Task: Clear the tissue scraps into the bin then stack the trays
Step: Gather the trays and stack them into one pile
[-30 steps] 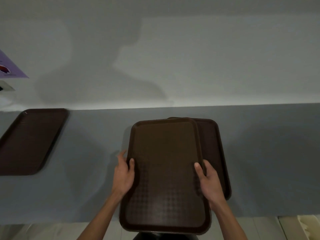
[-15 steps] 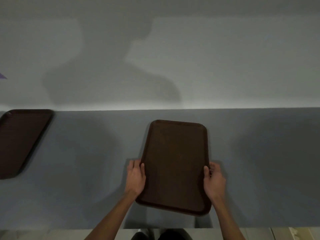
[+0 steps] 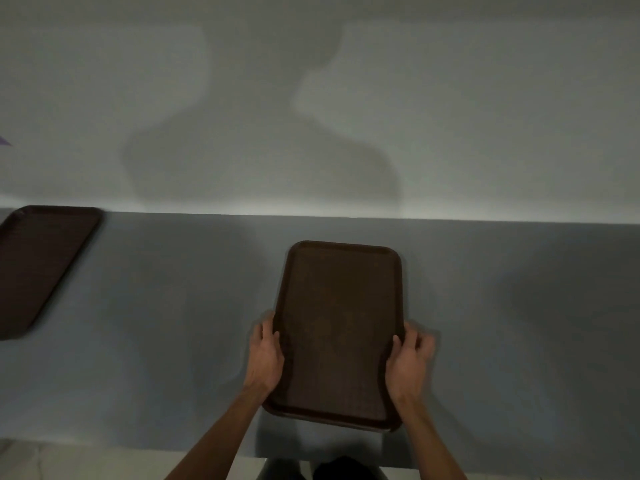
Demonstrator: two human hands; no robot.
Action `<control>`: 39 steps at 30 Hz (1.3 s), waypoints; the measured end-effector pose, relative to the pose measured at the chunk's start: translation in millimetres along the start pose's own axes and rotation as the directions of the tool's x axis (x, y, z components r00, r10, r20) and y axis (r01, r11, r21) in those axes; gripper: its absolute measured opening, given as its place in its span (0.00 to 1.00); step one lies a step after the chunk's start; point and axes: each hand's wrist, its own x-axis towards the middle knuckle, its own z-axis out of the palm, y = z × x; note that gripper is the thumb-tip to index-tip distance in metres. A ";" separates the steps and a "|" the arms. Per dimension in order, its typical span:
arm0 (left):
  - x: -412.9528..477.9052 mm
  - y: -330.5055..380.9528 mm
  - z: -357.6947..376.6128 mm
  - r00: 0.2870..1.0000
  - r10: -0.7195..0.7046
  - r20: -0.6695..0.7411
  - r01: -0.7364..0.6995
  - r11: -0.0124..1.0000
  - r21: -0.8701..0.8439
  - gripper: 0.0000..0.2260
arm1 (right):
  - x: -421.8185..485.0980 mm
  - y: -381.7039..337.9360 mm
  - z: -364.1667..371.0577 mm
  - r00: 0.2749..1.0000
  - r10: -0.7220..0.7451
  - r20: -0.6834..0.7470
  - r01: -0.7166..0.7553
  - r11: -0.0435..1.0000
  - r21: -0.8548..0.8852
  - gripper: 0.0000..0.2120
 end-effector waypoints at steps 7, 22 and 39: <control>-8.3 -11.6 1.6 0.994 0.021 0.105 -0.038 0.986 0.164 0.37 | -18.8 -1.3 -6.6 0.990 -0.055 0.126 0.088 0.958 -0.274 0.30; -18.7 -8.2 -4.3 0.989 0.014 0.147 -0.061 0.944 0.325 0.36 | -15.7 -11.7 -12.7 0.968 -0.047 0.247 0.171 0.843 -0.509 0.45; -55.1 -158.3 -185.8 0.997 0.051 0.059 -0.051 0.999 -0.009 0.13 | -157.5 -152.0 94.5 0.967 -0.198 0.161 0.229 0.951 -0.208 0.16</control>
